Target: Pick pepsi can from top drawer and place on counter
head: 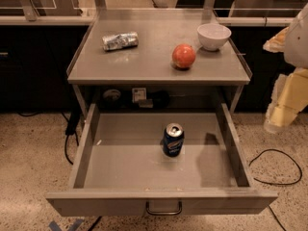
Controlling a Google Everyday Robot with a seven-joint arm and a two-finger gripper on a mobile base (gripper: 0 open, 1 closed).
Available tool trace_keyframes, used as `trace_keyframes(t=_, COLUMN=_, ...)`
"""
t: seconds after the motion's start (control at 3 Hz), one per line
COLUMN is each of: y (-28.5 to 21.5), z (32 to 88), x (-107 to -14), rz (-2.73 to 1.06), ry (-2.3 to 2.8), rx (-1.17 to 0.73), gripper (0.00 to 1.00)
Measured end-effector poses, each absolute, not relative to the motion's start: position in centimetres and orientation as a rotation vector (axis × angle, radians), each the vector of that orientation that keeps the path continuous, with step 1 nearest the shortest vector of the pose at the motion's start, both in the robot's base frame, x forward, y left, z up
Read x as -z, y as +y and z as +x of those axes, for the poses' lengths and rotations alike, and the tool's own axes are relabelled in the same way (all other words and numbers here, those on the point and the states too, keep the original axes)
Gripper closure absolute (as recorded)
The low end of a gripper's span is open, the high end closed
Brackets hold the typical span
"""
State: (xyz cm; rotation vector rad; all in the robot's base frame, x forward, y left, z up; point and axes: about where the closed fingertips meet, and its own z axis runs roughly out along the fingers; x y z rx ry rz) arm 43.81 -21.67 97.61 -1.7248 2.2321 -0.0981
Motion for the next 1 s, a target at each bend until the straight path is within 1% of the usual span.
trace_keyframes(t=0.33, y=-21.1, z=44.1, x=-96.6, rz=-1.74, ry=2.217, rx=0.062, gripper=0.0)
trace_keyframes(t=1.0, y=-20.8, z=44.7, x=-95.2, rz=-1.732, ry=2.201, rx=0.071, gripper=0.0)
